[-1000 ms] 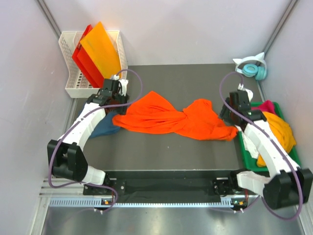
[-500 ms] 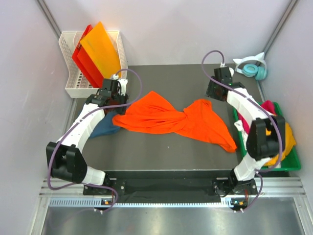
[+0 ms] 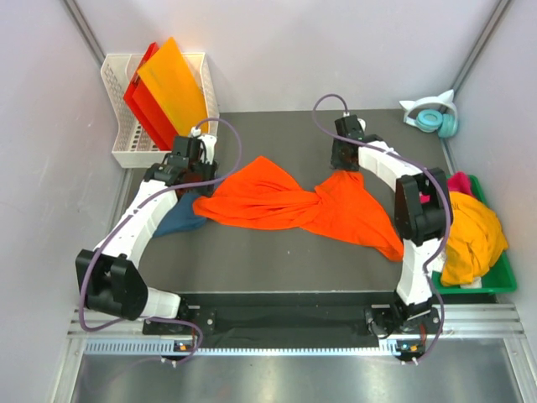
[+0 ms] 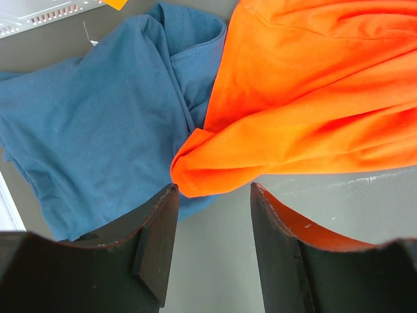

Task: Fold and stack the t-shirts
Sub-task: Flatten the tshirt out

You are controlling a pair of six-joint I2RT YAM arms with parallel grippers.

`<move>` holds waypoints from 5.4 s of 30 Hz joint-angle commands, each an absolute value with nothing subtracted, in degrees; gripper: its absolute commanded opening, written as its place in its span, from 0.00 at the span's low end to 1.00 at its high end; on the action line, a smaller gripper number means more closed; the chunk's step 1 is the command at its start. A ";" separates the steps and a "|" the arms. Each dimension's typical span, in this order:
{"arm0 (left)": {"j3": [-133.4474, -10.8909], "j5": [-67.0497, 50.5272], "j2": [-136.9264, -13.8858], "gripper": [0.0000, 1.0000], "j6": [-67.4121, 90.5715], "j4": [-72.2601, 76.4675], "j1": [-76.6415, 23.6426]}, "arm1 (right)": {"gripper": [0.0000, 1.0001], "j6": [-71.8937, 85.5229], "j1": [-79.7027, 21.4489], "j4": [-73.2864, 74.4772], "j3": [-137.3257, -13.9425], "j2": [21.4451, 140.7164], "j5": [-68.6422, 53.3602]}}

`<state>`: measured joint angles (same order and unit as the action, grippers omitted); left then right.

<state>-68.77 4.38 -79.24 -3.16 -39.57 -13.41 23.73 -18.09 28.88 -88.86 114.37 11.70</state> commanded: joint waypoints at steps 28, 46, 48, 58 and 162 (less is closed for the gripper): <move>-66.53 4.57 -77.96 0.52 -2.99 -37.97 -13.10 | 0.00 25.31 -16.96 26.99 -90.00 118.93 16.70; -63.63 5.54 -81.56 0.52 -1.58 -35.42 -13.10 | 0.00 24.70 -19.86 26.63 -75.59 92.49 20.30; -63.72 5.54 -82.17 0.52 -1.50 -35.33 -13.10 | 0.00 24.87 -19.78 26.89 -73.93 89.92 20.91; -64.86 5.98 -84.37 0.51 -1.14 -35.51 -13.10 | 0.00 26.45 -19.86 31.10 -66.19 73.94 25.31; -75.31 -13.10 -97.65 0.46 -15.75 -56.27 -17.40 | 0.00 27.86 -18.98 39.64 -54.76 58.97 26.55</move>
<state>-71.31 -13.54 -99.44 -18.15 -60.58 -17.89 26.87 -19.31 40.38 -54.06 58.30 26.30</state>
